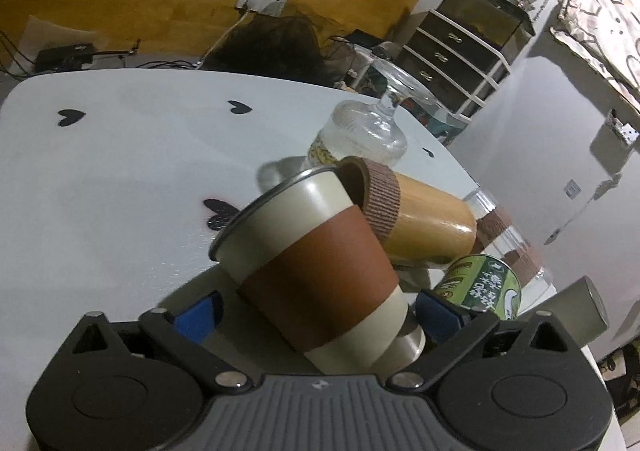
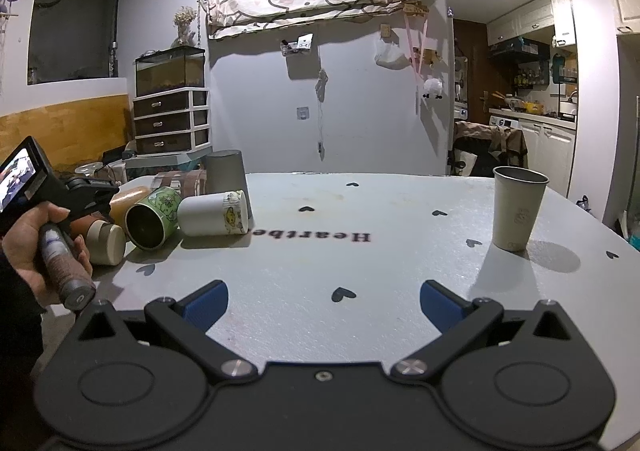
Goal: Flip cup upright
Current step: 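Reach the left gripper to the brown-sleeved cream cup lying sideways and grasp it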
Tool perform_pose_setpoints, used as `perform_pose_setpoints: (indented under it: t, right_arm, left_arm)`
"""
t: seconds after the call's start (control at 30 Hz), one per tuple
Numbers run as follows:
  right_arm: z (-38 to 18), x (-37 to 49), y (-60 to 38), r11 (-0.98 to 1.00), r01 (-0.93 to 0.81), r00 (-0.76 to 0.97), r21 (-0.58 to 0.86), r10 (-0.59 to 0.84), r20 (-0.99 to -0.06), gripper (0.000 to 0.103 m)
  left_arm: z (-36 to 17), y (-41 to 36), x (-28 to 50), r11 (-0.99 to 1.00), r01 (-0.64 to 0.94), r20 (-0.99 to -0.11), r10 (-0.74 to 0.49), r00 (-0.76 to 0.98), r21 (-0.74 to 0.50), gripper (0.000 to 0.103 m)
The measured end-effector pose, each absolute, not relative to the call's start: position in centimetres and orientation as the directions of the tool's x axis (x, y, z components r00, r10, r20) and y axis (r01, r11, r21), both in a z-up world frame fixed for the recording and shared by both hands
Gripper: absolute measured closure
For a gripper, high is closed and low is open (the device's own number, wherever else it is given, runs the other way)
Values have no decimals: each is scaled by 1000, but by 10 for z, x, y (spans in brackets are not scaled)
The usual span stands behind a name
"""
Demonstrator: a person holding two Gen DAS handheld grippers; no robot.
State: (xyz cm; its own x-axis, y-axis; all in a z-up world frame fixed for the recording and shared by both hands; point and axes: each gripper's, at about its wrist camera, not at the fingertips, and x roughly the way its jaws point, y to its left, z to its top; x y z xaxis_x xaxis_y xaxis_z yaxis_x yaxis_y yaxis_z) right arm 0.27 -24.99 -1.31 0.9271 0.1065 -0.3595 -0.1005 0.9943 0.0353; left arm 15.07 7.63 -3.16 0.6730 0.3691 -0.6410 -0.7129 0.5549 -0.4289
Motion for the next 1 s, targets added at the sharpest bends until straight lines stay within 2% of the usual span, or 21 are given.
perform_pose_setpoints:
  t: [0.1, 0.3, 0.5, 0.73, 0.87, 1.0]
  right_arm:
    - [-13, 2, -251, 995, -97, 927, 38, 104, -360, 0]
    - [-12, 1, -251, 994, -100, 926, 34, 106, -362, 0]
    - [-10, 0, -255, 995, -93, 930, 32, 98, -354, 0]
    - [-9, 2, -255, 995, -96, 930, 37, 103, -354, 0]
    - [-10, 0, -254, 995, -98, 931, 31, 103, -351, 0]
    - [-9, -1, -256, 995, -92, 932, 35, 99, -349, 0]
  left_arm:
    - [-30, 80, 147, 549, -689, -639, 325, 697, -473, 12]
    - [-26, 86, 144, 556, -655, -644, 256, 721, -512, 18]
    - [-25, 90, 124, 655, -552, -619, 159, 769, -517, 29]
    - [-24, 104, 101, 709, -468, -635, 37, 772, -527, 35]
    - [-19, 104, 92, 745, -444, -642, 28, 766, -498, 45]
    - [-16, 98, 88, 815, -396, -644, 37, 764, -423, 46]
